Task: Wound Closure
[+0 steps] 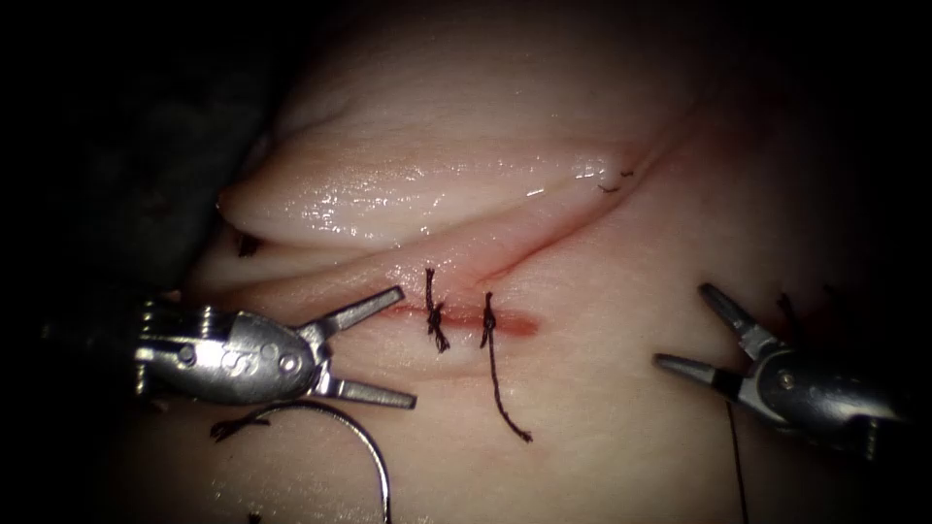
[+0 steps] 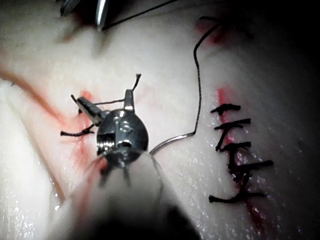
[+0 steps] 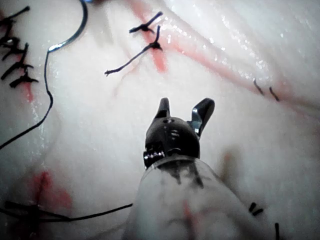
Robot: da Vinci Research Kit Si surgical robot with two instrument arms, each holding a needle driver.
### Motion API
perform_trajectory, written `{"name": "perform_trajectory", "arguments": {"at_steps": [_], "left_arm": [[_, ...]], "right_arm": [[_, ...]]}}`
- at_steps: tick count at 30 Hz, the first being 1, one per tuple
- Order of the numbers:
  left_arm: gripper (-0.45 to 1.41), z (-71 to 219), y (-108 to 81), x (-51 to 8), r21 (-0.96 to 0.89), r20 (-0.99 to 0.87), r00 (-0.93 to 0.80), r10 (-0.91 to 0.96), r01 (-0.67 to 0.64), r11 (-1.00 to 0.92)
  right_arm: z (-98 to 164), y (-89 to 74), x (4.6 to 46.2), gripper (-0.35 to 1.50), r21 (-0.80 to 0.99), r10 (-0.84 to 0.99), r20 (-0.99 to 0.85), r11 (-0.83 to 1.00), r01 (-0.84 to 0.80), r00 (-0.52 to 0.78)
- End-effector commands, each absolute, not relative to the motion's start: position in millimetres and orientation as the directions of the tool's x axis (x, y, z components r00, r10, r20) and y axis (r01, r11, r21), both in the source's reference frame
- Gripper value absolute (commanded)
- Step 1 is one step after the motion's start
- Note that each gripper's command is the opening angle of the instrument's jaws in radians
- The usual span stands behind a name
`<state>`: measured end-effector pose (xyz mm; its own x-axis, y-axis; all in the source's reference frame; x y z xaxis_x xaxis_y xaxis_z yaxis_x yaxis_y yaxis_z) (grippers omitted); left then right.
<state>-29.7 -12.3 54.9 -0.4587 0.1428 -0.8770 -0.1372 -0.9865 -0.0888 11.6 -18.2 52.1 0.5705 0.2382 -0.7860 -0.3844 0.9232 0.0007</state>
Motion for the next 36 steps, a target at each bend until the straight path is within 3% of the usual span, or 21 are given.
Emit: {"name": "perform_trajectory", "arguments": {"at_steps": [1, 8, 9, 10, 12, 16, 36], "left_arm": [[0.54, 55.5, -13.0, -30.9, -0.075, -0.873, -0.468, 0.134, -0.143, -0.987], [0.58, 56.9, -14.6, -34.8, 0.013, -0.864, -0.500, 0.060, -0.142, -0.990], [0.59, 57.7, -15.0, -35.4, 0.025, -0.853, -0.519, 0.044, -0.125, -0.992], [0.59, 58.3, -15.3, -35.7, 0.025, -0.846, -0.531, 0.041, -0.116, -0.993], [0.63, 58.8, -15.5, -35.8, 0.026, -0.842, -0.539, 0.037, -0.109, -0.994], [0.71, 61.1, -16.3, -35.6, 0.026, -0.820, -0.573, 0.016, -0.065, -0.998], [0.64, 61.9, -16.8, -37.0, 0.062, -0.803, -0.595, -0.018, -0.054, -0.997]], "right_arm": [[52.2, -18.5, 12.6, 0.44, 0.003, 0.230, -0.782, 0.931, -0.366, 0.580], [52.3, -18.6, 12.6, 0.46, -0.013, 0.192, -0.788, 0.945, -0.328, 0.585], [52.2, -18.6, 12.9, 0.73, -0.014, 0.193, -0.788, 0.944, -0.329, 0.585], [52.2, -18.7, 13.0, 0.81, -0.014, 0.193, -0.788, 0.944, -0.330, 0.585], [52.2, -18.8, 13.2, 0.86, -0.015, 0.193, -0.787, 0.944, -0.331, 0.585], [52.2, -19.1, 14.2, 1.13, -0.012, 0.192, -0.793, 0.944, -0.331, 0.578], [52.4, -19.2, 15.1, 1.13, -0.010, 0.186, -0.802, 0.946, -0.323, 0.568]]}}
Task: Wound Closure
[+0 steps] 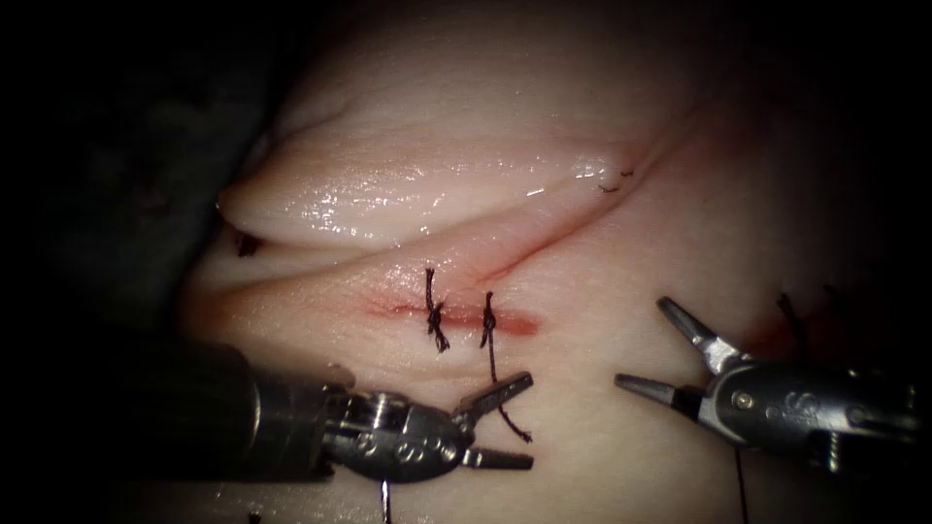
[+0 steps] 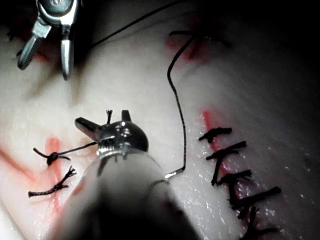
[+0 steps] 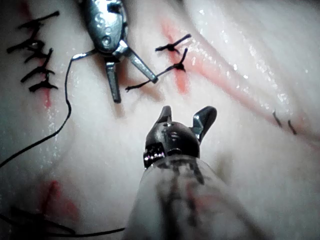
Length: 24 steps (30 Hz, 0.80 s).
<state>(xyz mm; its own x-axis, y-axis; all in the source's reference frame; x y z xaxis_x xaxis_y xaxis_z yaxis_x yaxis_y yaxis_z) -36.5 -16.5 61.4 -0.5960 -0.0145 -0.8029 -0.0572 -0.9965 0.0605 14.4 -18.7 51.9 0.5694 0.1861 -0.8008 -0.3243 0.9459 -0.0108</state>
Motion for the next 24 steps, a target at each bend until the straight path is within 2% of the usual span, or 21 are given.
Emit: {"name": "perform_trajectory", "arguments": {"at_steps": [1, 4, 5, 6, 7, 8, 9, 10, 11, 16, 17, 18, 24], "left_arm": [[0.64, 61.9, -16.8, -37.0, 0.067, -0.803, -0.596, -0.024, -0.051, -0.996], [0.54, 62.1, -16.6, -37.1, 0.072, -0.802, -0.596, -0.030, -0.047, -0.996], [0.43, 62.2, -16.6, -37.1, 0.078, -0.801, -0.597, -0.036, -0.044, -0.996], [0.43, 62.2, -16.6, -37.1, 0.078, -0.801, -0.597, -0.036, -0.044, -0.996], [0.33, 62.3, -16.6, -37.2, 0.078, -0.801, -0.597, -0.036, -0.045, -0.996], [0.19, 62.3, -16.6, -37.3, 0.079, -0.801, -0.598, -0.036, -0.046, -0.996], [-0.03, 62.3, -16.6, -37.4, 0.079, -0.800, -0.599, -0.036, -0.047, -0.996], [-0.38, 62.3, -16.7, -37.4, 0.085, -0.799, -0.599, -0.042, -0.043, -0.995], [-0.45, 62.3, -16.8, -37.4, 0.103, -0.796, -0.601, -0.065, -0.029, -0.994], [-0.45, 61.4, -16.7, -37.0, 0.113, -0.811, -0.577, -0.099, 0.012, -0.994], [-0.45, 60.9, -16.5, -36.7, 0.108, -0.822, -0.561, -0.098, 0.016, -0.994], [-0.45, 60.7, -16.3, -36.5, 0.107, -0.829, -0.551, -0.098, 0.015, -0.994], [-0.45, 59.8, -15.4, -35.4, 0.112, -0.894, -0.433, -0.115, 0.032, -0.993]], "right_arm": [[52.4, -19.2, 15.1, 1.13, -0.010, 0.185, -0.802, 0.946, -0.323, 0.568], [52.5, -19.3, 15.2, 1.13, -0.011, 0.185, -0.802, 0.946, -0.323, 0.568], [52.5, -19.3, 15.2, 1.13, -0.012, 0.184, -0.803, 0.946, -0.323, 0.567], [52.5, -19.3, 15.2, 1.13, -0.012, 0.184, -0.803, 0.946, -0.323, 0.567], [52.5, -19.4, 15.2, 1.13, -0.012, 0.184, -0.803, 0.946, -0.323, 0.567], [52.6, -19.4, 15.2, 1.13, -0.012, 0.184, -0.803, 0.946, -0.323, 0.567], [52.6, -19.4, 15.2, 1.11, -0.012, 0.183, -0.803, 0.946, -0.323, 0.567], [52.6, -19.4, 15.2, 1.11, -0.013, 0.183, -0.803, 0.946, -0.323, 0.568], [52.6, -19.4, 15.2, 1.11, -0.013, 0.183, -0.803, 0.946, -0.323, 0.568], [52.9, -19.2, 15.2, 1.04, -0.003, 0.179, -0.808, 0.951, -0.308, 0.562], [53.2, -19.1, 15.2, 0.94, 0.020, 0.169, -0.825, 0.963, -0.270, 0.539], [53.4, -19.0, 15.3, 0.93, 0.026, 0.163, -0.833, 0.966, -0.256, 0.529], [54.5, -18.8, 16.3, 0.93, 0.036, 0.100, -0.893, 0.988, -0.151, 0.438]]}}
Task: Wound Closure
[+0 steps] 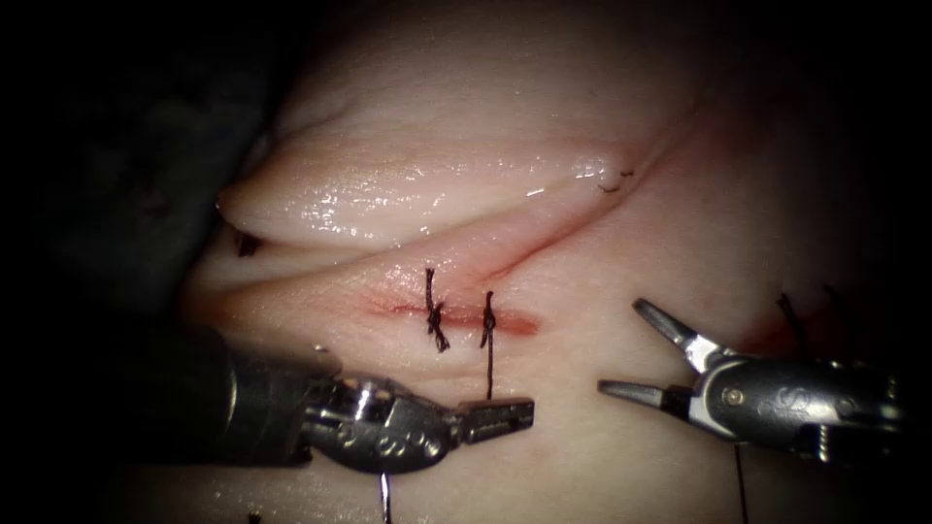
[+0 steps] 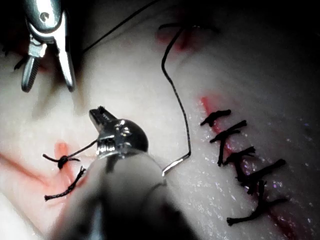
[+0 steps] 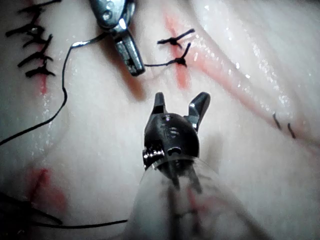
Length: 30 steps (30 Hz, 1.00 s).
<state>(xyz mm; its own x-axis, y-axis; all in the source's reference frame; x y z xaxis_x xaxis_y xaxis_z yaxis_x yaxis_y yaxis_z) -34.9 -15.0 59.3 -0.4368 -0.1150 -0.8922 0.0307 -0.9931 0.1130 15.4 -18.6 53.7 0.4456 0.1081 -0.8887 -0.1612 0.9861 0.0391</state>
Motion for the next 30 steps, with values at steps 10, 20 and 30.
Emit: {"name": "perform_trajectory", "arguments": {"at_steps": [10, 20, 30], "left_arm": [[-0.45, 61.1, -14.2, -34.2, 0.072, -0.984, -0.153, -0.095, 0.152, -0.986], [-0.45, 61.2, -13.8, -34.1, 0.055, -0.990, -0.120, -0.072, 0.140, -0.989], [-0.45, 59.7, -13.8, -33.9, 0.044, -0.990, -0.128, -0.060, 0.127, -0.991]], "right_arm": [[56.2, -18.1, 19.3, 0.57, -0.078, -0.075, -0.963, 0.997, 0.000, 0.258], [58.3, -19.7, 23.6, 0.57, -0.122, -0.130, -0.966, 0.991, 0.046, 0.223], [58.9, -20.3, 25.9, 0.66, -0.138, -0.149, -0.965, 0.988, 0.065, 0.216]]}}
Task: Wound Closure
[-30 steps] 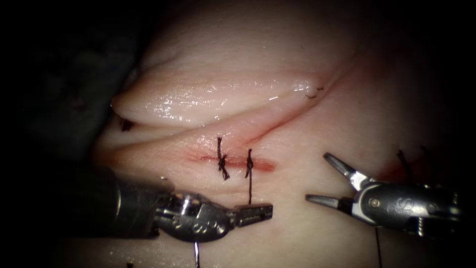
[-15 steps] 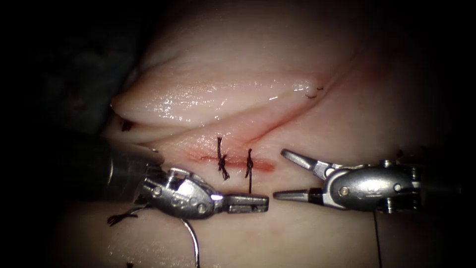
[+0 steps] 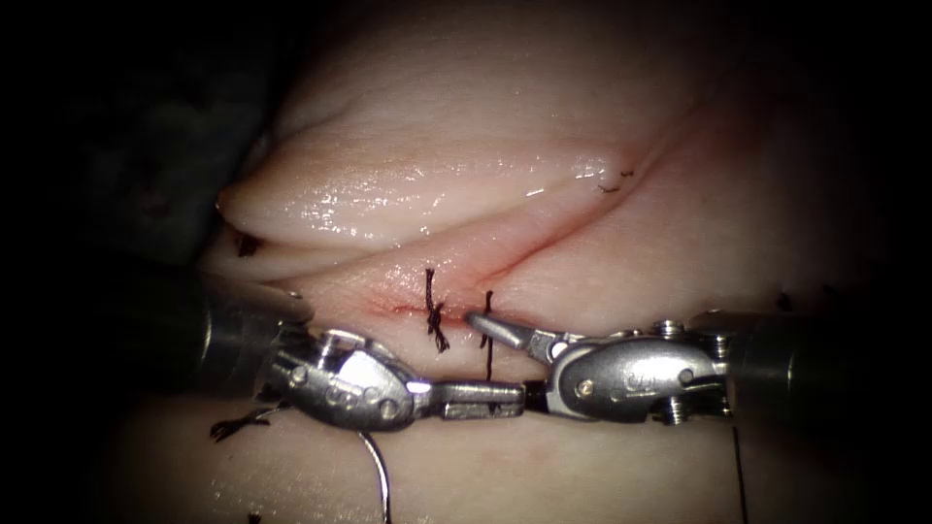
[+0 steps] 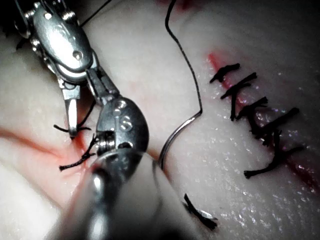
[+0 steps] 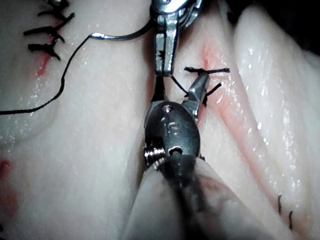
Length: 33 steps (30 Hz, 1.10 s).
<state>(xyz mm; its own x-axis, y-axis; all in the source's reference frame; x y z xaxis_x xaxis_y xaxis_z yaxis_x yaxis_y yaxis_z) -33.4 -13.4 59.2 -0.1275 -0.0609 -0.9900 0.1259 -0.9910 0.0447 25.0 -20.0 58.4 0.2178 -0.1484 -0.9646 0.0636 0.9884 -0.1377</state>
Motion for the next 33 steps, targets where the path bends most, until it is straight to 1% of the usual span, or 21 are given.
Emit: {"name": "perform_trajectory", "arguments": {"at_steps": [1, 15, 27, 28, 29, 30, 31, 33], "left_arm": [[-0.45, 59.6, -13.9, -34.0, 0.043, -0.990, -0.128, -0.060, 0.127, -0.991], [-0.45, 59.2, -14.4, -34.9, 0.031, -0.990, -0.133, -0.047, 0.118, -0.993], [-0.45, 59.2, -14.5, -34.9, 0.014, -0.990, -0.137, -0.030, 0.114, -0.993], [-0.45, 59.1, -14.6, -34.9, 0.009, -0.990, -0.137, -0.024, 0.113, -0.994], [-0.45, 59.0, -14.7, -35.0, 0.009, -0.990, -0.137, -0.024, 0.112, -0.994], [-0.45, 59.0, -14.7, -35.0, 0.009, -0.990, -0.137, -0.024, 0.112, -0.994], [-0.45, 58.9, -14.8, -35.0, 0.009, -0.990, -0.138, -0.024, 0.112, -0.994], [-0.45, 58.9, -14.9, -35.1, 0.008, -0.990, -0.138, -0.024, 0.112, -0.994]], "right_arm": [[58.9, -20.3, 26.0, 0.66, -0.138, -0.149, -0.965, 0.988, 0.064, 0.216], [58.8, -20.1, 28.5, 0.66, -0.145, -0.153, -0.964, 0.988, 0.052, 0.216], [58.8, -20.1, 29.5, 0.66, -0.146, -0.153, -0.965, 0.988, 0.049, 0.215], [58.9, -20.1, 29.6, 0.59, -0.147, -0.154, -0.964, 0.988, 0.048, 0.215], [59.0, -20.1, 29.6, 0.37, -0.148, -0.154, -0.965, 0.988, 0.046, 0.213], [59.0, -20.1, 29.6, 0.37, -0.148, -0.154, -0.965, 0.988, 0.046, 0.213], [59.1, -20.3, 29.6, -0.35, -0.186, -0.198, -0.955, 0.980, 0.076, 0.218], [59.2, -20.3, 29.7, -0.35, -0.208, -0.221, -0.948, 0.975, 0.081, 0.229]]}}
